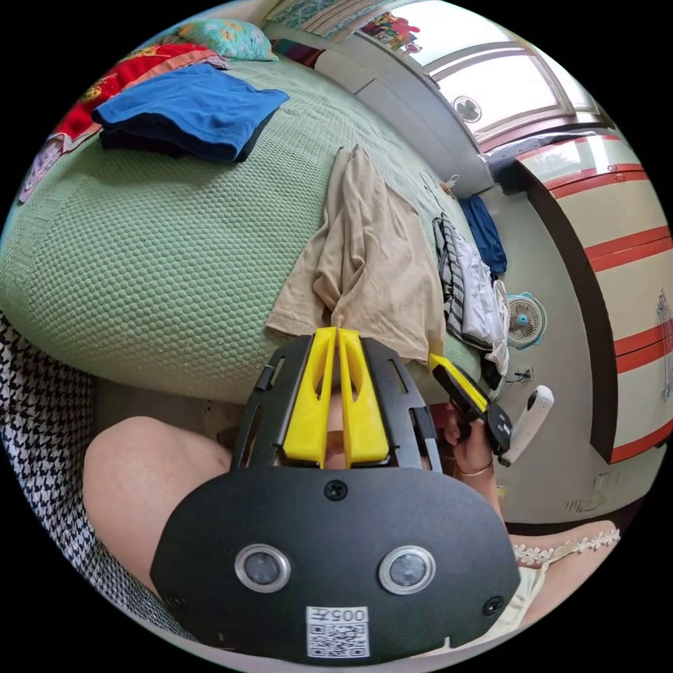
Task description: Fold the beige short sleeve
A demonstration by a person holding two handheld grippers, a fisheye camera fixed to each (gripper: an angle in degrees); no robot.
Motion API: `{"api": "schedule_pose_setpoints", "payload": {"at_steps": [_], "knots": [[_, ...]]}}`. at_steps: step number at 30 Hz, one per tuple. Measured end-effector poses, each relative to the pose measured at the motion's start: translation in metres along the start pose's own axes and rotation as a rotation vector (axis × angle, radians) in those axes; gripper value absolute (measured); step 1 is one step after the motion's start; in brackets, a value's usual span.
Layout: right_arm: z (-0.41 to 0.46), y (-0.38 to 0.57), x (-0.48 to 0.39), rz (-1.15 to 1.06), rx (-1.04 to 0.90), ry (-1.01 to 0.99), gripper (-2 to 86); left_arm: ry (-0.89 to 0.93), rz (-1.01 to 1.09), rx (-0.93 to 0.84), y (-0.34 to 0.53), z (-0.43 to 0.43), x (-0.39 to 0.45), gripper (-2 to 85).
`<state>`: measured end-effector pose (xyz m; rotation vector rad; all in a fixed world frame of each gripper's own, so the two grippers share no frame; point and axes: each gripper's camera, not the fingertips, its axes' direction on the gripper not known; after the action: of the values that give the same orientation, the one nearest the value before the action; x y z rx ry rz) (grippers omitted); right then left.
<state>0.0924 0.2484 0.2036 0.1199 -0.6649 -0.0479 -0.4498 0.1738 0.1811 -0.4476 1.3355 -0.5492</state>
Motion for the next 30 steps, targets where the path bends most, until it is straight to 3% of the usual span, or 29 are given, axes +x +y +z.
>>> {"api": "schedule_pose_setpoints", "payload": {"at_steps": [3, 8, 10, 15, 19, 23, 30], "knots": [[-0.016, -0.008, -0.004, -0.006, -0.010, -0.017, -1.1, 0.025, 0.001, 0.005, 0.001, 0.000, 0.002, -0.2], [-0.058, -0.101, -0.031, -0.131, 0.242, -0.134, -0.8, 0.021, 0.033, 0.015, 0.005, -0.001, 0.014, -0.2], [-0.048, -0.144, -0.050, -0.198, 0.247, -0.175, -0.5, 0.040, 0.048, 0.021, 0.009, -0.002, 0.020, -0.2], [0.038, -0.252, -0.102, -0.305, -0.030, -0.154, 5.9, 0.027, 0.083, 0.030, 0.012, -0.003, 0.034, -0.2], [0.095, -0.300, -0.127, -0.279, -0.137, 0.032, 10.8, -0.026, 0.133, 0.025, 0.012, 0.000, 0.049, -0.2], [0.127, -0.317, -0.132, -0.235, -0.195, 0.151, 0.1, -0.085, 0.174, -0.002, 0.011, 0.006, 0.060, -0.3], [0.105, -0.342, -0.130, -0.157, -0.039, 0.071, -1.4, -0.221, 0.218, 0.005, 0.009, 0.009, 0.079, -0.3]]}}
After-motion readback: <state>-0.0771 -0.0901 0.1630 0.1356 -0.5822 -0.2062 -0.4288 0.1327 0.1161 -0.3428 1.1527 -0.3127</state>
